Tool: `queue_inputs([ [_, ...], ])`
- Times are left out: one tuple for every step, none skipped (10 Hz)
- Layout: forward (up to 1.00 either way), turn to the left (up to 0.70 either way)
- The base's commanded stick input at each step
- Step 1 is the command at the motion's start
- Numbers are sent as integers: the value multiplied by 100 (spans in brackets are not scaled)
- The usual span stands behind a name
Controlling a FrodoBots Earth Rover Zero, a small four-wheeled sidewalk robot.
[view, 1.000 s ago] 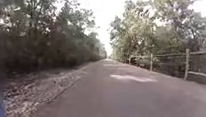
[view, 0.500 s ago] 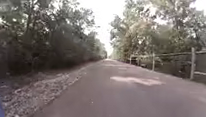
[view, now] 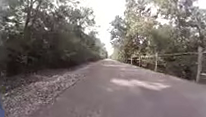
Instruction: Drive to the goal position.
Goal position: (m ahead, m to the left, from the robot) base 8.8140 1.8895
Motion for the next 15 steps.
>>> queue_inputs([
  [70, 0],
  [70, 0],
  [70, 0],
  [70, 0],
  [70, 0],
  [70, 0],
  [70, 0],
  [70, 0],
  [70, 0],
  [70, 0],
  [70, 0],
  [70, 0],
  [70, 0],
  [70, 2],
  [70, 2],
])
